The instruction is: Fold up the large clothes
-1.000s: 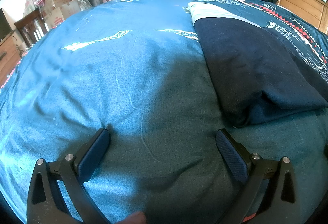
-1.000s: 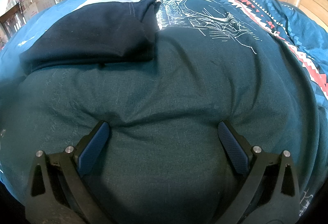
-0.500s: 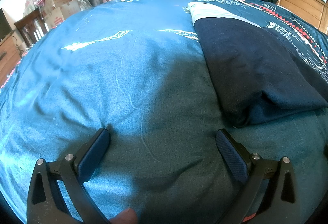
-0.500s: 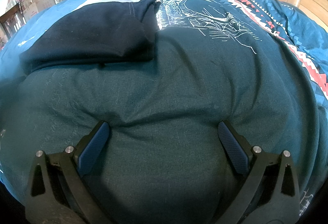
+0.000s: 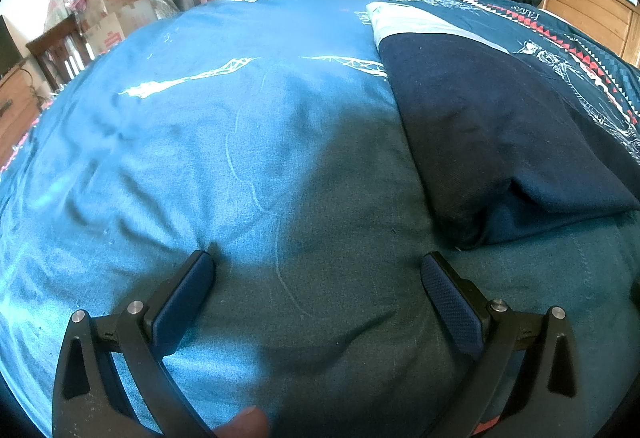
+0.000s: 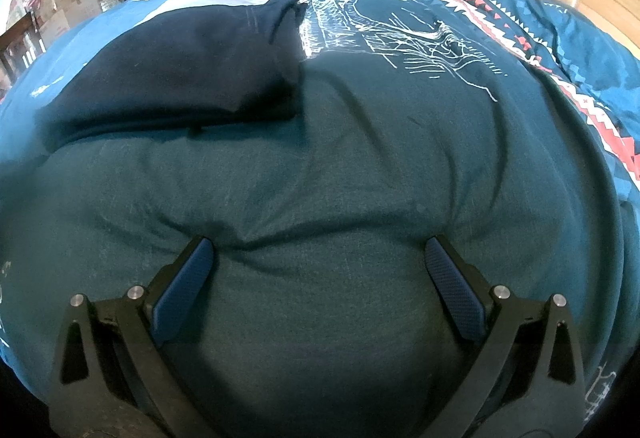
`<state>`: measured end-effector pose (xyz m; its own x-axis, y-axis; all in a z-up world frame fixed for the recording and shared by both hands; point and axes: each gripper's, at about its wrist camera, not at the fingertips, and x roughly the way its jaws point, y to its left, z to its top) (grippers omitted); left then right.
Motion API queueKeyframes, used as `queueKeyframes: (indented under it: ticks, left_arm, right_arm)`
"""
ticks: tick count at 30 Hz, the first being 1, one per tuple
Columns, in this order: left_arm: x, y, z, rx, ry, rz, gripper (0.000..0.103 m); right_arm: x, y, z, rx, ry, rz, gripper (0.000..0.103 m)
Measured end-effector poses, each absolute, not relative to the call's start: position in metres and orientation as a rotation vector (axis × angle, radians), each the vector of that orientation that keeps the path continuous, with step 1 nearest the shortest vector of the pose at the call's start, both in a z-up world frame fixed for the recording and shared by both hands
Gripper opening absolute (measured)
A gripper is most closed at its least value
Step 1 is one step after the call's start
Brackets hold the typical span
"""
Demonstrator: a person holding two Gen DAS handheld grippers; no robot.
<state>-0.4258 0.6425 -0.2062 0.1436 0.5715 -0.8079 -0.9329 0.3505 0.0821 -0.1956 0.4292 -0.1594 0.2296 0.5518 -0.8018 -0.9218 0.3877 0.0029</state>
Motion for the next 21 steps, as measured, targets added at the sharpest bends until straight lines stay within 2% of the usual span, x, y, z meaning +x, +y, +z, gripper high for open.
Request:
queueKeyframes:
  ticks: [21]
  left_arm:
    - [-0.4254,0.6427,-0.2058,-0.507,0.876,1.152,0.103]
  right_arm:
    - [-0.1902,0.4298,-0.16,-0.548,0.846,1.099,0.103]
